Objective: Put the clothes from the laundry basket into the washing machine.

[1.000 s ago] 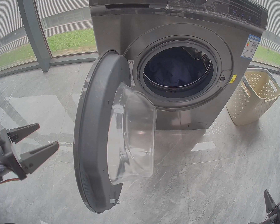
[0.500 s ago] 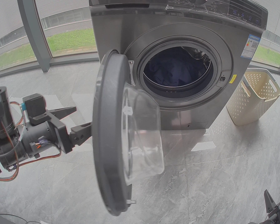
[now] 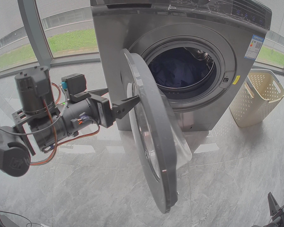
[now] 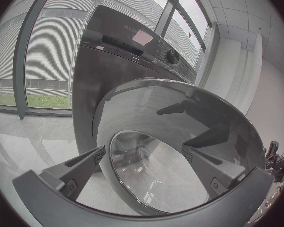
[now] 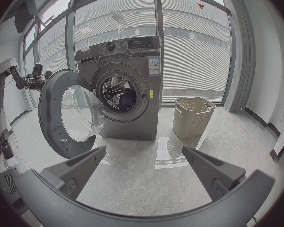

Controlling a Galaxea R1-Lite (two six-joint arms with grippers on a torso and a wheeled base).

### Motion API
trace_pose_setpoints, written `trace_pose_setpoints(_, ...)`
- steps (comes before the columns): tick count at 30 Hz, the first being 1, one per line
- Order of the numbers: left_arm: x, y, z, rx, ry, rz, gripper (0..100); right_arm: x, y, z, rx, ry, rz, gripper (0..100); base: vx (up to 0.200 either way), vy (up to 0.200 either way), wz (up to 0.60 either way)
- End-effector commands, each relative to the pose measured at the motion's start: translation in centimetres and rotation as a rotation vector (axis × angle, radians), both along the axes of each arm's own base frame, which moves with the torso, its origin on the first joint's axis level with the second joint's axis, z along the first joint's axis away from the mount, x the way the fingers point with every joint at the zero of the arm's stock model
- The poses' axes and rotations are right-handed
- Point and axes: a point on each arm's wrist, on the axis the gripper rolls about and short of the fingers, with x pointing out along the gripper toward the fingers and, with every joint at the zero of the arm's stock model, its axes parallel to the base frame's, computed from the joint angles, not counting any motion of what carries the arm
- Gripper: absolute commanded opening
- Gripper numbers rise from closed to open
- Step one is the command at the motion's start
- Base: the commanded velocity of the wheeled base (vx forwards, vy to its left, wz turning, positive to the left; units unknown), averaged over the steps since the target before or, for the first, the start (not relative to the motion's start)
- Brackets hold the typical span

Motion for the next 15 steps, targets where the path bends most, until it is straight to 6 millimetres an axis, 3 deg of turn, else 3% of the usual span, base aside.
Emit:
trace_pose_setpoints(1,2.9,-2.3,-0.8,-0.015,0.026,0.005,100,-0.1,0.0,-0.1,0.0,-0.014,0.002,100,0.0,0.0,0.0)
trace_pose_setpoints(9,7.3,-5.4,-1.2,-0.129,-0.012,0.068,100,-0.1,0.0,-0.1,0.0,-0.014,0.0,100,0.0,0.0,0.0)
trace_pose_setpoints(11,7.6,-5.5,-1.3,-0.128,-0.014,0.072,100,-0.1,0.0,-0.1,0.0,-0.014,0.002,100,0.0,0.0,0.0)
trace_pose_setpoints(12,8.9,-6.0,-1.3,-0.146,-0.034,0.116,100,-0.1,0.0,-0.1,0.0,-0.014,0.002,100,0.0,0.0,0.0)
trace_pose_setpoints(15,10.2,-6.6,-0.4,-0.221,-0.082,0.166,100,-0.1,0.0,-0.1,0.0,-0.014,0.0,100,0.0,0.0,0.0)
